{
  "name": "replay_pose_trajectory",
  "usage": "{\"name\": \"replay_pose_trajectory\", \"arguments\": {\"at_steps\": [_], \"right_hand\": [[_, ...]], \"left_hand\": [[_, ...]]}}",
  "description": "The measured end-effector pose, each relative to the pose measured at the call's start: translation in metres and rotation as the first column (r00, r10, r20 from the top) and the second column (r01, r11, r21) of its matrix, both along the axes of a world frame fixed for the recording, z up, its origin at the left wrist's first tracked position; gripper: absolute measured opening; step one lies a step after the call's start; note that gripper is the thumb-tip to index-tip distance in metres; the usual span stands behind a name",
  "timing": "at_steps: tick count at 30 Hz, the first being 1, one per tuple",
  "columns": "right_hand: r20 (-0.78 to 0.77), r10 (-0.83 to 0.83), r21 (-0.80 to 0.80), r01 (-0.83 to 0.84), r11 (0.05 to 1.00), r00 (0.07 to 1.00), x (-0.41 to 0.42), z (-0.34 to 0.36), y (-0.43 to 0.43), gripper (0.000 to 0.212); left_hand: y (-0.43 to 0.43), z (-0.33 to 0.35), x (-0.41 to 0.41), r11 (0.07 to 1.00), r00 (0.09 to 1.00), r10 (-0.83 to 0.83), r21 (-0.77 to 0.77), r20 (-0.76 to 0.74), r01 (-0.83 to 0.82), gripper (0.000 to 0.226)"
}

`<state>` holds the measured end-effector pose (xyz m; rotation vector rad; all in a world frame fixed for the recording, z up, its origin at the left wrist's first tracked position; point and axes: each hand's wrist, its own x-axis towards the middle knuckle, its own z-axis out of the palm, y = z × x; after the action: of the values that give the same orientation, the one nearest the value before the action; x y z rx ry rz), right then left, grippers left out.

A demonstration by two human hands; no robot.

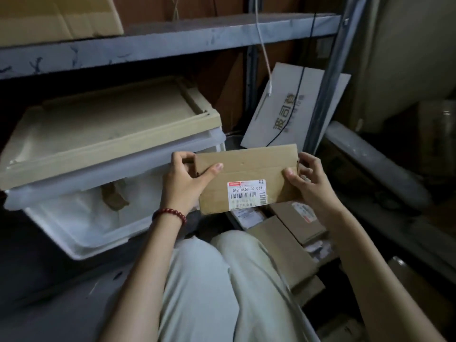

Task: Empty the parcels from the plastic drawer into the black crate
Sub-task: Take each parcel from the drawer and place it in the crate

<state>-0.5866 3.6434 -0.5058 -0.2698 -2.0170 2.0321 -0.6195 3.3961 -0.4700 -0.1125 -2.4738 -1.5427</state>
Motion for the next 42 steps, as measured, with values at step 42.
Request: {"name": "replay_pose_trajectory", "arguments": {"at_steps": [42], "right_hand": [[0.367, -0.826, 0.774, 0.352, 0.526, 0.428, 0.227, -0.159, 0.149, 0.067]], "left_hand": [[0.299, -0.188, 0.081, 0.435, 0.483, -0.775, -0.210, 0.407, 0.875, 0.065]]}}
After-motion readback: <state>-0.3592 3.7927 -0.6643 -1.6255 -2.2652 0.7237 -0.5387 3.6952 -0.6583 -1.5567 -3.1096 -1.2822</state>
